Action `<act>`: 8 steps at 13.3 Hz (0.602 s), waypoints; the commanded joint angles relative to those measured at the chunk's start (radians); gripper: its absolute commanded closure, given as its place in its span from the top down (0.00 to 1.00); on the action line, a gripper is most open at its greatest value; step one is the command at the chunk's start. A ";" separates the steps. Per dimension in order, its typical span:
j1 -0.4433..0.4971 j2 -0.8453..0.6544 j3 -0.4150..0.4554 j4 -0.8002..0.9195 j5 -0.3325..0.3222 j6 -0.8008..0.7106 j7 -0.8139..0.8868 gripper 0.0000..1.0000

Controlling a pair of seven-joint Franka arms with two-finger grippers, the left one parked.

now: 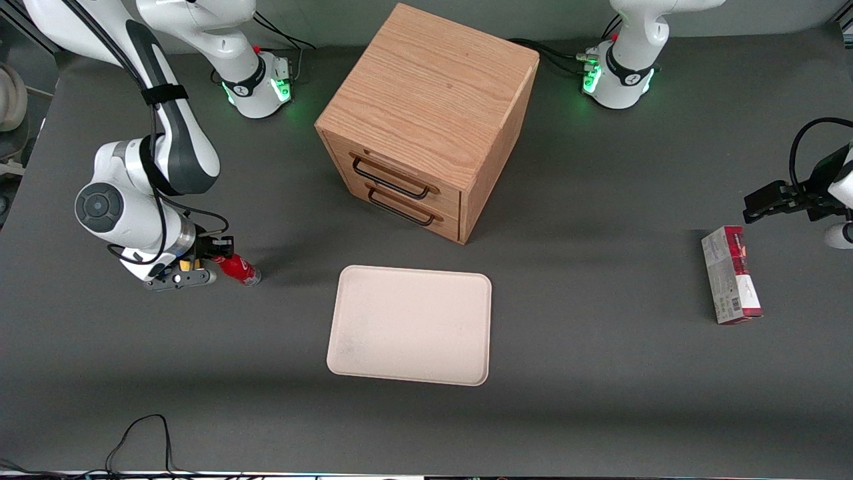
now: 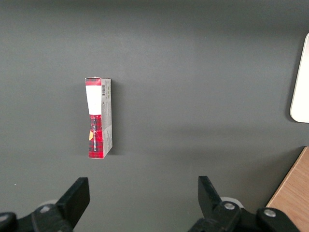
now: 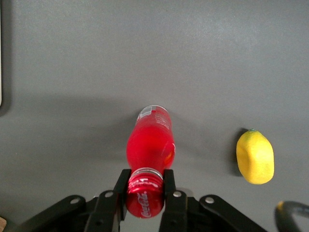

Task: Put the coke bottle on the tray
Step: 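Close the right gripper around the bottle's cap end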

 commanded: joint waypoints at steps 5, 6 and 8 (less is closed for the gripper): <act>-0.001 -0.026 -0.001 0.026 -0.005 -0.034 -0.012 0.00; -0.001 -0.028 -0.001 0.074 -0.005 -0.102 -0.012 0.00; 0.004 -0.028 0.000 0.186 -0.005 -0.264 0.001 0.00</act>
